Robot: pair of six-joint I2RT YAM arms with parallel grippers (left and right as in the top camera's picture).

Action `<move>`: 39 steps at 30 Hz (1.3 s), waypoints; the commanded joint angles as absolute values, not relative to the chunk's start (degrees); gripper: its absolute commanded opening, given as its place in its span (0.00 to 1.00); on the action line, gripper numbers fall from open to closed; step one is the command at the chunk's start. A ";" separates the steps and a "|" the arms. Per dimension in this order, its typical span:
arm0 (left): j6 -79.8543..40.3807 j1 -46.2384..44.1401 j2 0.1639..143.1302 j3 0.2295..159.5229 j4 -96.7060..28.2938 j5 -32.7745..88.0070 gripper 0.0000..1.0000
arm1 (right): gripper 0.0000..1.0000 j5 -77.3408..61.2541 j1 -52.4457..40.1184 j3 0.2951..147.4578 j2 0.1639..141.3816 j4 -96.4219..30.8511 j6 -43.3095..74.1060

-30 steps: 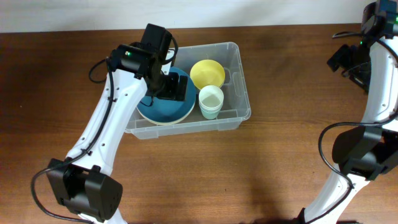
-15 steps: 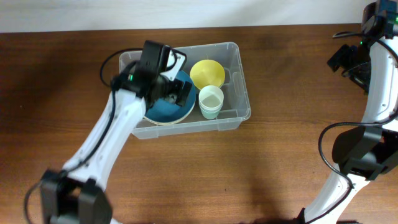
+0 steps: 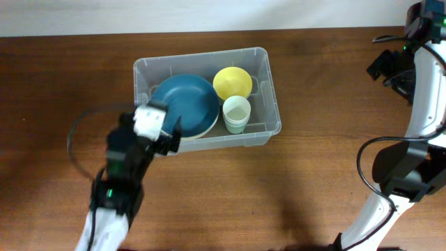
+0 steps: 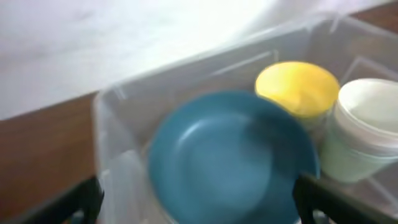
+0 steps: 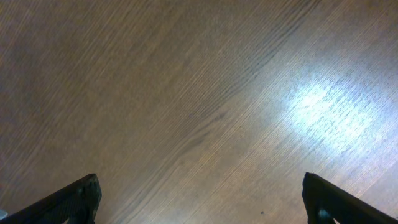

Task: Pack container

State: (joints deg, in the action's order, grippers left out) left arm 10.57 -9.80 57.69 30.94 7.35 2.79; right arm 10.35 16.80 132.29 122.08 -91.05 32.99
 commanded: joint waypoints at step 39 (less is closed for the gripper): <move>11.46 -0.01 0.27 0.49 -4.36 3.20 1.00 | 0.99 10.48 16.84 132.27 122.30 -91.00 33.50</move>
State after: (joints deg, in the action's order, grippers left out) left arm 10.74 -0.67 1.17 1.54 -4.16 2.81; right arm 10.35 16.80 132.29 122.10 -91.05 33.01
